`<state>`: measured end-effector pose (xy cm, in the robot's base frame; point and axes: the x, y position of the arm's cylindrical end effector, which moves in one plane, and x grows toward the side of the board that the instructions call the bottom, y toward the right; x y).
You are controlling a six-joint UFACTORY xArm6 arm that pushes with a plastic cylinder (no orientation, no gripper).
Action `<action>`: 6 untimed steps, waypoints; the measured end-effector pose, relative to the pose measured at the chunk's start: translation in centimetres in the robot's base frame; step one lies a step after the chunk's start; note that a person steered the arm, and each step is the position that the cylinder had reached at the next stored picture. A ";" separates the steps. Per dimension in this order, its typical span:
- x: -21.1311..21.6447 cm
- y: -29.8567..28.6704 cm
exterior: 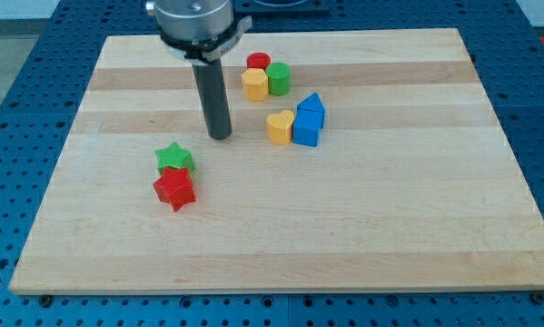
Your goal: Slightly touch the green circle
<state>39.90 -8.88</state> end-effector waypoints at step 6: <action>-11.7 13.2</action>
